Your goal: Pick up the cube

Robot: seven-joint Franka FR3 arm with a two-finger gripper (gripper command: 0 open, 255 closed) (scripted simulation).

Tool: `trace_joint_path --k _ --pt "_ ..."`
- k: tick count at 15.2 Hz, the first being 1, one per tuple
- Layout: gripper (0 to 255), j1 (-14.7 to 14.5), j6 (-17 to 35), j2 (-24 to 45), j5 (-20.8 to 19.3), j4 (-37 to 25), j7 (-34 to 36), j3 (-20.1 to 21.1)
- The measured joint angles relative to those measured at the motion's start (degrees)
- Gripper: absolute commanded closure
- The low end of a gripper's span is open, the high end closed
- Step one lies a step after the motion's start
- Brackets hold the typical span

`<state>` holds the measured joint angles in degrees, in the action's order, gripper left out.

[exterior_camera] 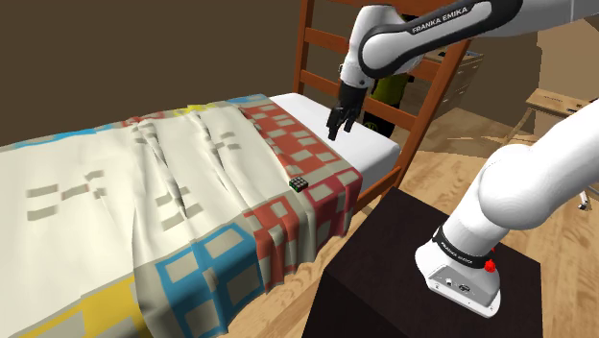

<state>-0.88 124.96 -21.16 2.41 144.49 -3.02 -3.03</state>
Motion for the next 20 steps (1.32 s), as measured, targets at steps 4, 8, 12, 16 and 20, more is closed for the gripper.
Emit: trace_joint_path --k 4,8,12,16,20 --pt "0 -0.3 7.7 8.4 0.3 -0.3 -0.6 0.0" --pt "0 -0.5 14.0 16.9 0.7 -2.3 -1.0 0.0" --pt "0 -0.6 20.2 26.8 1.4 -5.6 -1.8 0.0" --pt "0 -0.6 24.9 36.1 1.9 -10.0 -2.3 0.3" --pt "0 -0.5 28.1 45.9 2.1 -16.2 -2.5 0.7"
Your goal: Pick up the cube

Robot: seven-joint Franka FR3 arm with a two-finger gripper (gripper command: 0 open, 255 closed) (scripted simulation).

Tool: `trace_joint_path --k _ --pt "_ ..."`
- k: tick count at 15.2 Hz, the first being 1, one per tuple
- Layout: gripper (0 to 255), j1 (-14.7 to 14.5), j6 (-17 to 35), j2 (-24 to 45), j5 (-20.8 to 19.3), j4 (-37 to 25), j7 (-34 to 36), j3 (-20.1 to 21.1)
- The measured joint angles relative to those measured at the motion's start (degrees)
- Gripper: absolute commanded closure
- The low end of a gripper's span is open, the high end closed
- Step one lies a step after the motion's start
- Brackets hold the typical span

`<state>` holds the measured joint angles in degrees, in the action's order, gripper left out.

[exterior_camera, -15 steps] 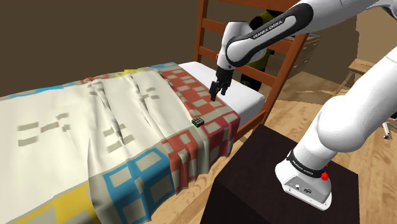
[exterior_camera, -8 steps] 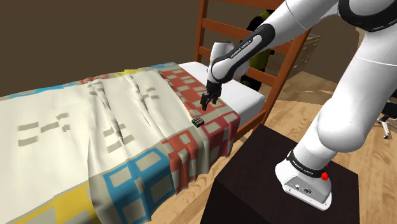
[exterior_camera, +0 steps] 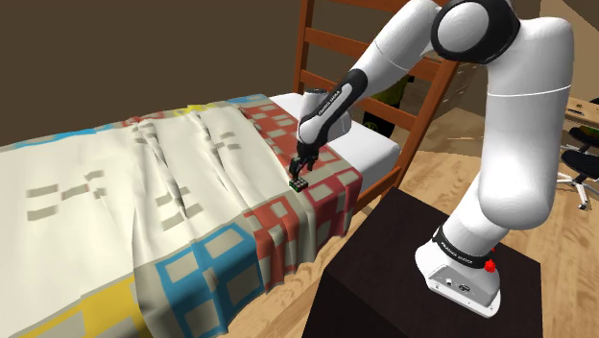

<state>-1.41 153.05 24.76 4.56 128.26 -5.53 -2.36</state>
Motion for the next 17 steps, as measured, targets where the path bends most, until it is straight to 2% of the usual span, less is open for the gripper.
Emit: trace_joint_path --k 3,10,11,17 --pt "0 0.2 1.9 5.3 0.1 -3.2 -0.3 0.1" --pt "0 0.8 5.3 10.9 0.5 -5.4 -0.8 0.6" --pt "255 0.7 5.5 11.2 0.5 -5.4 -0.8 0.6" --pt "255 0.7 5.7 11.4 0.5 -5.5 -0.8 0.7"
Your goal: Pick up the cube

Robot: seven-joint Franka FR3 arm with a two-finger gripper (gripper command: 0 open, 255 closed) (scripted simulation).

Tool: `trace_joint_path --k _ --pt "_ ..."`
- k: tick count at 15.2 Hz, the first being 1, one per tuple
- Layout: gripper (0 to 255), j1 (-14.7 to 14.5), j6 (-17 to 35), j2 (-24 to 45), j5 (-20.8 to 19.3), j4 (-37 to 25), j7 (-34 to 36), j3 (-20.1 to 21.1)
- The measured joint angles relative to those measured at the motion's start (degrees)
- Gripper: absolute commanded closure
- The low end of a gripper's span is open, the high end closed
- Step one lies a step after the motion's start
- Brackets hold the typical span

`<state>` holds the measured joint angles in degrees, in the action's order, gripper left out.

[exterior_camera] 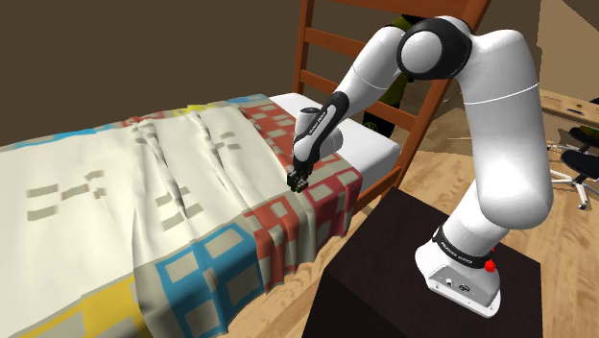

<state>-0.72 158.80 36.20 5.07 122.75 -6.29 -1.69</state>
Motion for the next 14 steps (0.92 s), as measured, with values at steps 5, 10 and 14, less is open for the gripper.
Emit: trace_joint_path --k 5,10,14 --pt "255 -0.1 -0.2 -0.3 0.0 0.1 0.1 -0.1" --pt "255 -0.4 -2.4 -3.8 -0.3 1.4 0.4 -0.4" --pt "255 -0.4 -4.7 -6.5 -0.5 1.9 0.4 -0.7"
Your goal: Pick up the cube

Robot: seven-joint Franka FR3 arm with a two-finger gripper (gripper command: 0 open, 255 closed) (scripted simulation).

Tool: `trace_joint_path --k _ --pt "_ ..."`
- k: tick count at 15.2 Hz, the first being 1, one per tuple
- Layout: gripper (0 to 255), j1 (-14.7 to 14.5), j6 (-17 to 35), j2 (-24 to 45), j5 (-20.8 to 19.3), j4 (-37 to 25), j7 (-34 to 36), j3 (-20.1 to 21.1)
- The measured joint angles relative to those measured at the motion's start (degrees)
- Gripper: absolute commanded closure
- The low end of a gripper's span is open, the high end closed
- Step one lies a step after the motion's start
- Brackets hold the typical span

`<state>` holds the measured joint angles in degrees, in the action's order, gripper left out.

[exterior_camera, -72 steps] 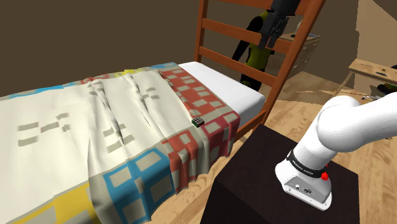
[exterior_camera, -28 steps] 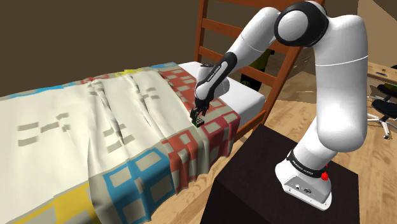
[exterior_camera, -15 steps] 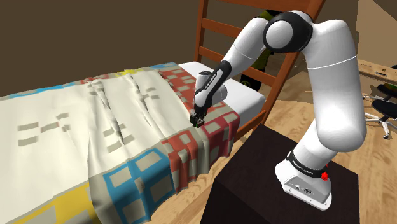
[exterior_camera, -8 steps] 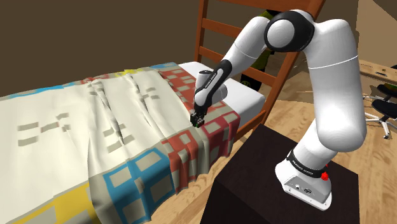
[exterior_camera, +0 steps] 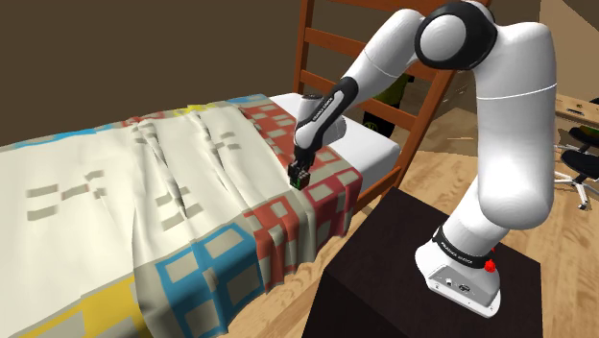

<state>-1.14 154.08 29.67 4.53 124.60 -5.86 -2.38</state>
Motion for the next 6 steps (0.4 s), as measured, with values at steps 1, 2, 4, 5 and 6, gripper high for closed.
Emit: trace_joint_path --k 1,2,4,5,6 --pt "255 0.0 -0.6 -0.9 -0.1 0.3 0.0 -0.1" --pt "255 -0.1 -1.2 -1.6 -0.2 0.5 0.1 -0.1" --pt "255 -0.2 -2.2 -3.0 -0.3 0.8 0.3 -0.3" --pt "255 -0.3 -2.7 -3.7 -0.4 1.0 0.3 -0.3" --pt "255 -0.3 -3.2 -4.2 -0.4 1.1 0.4 -0.4"
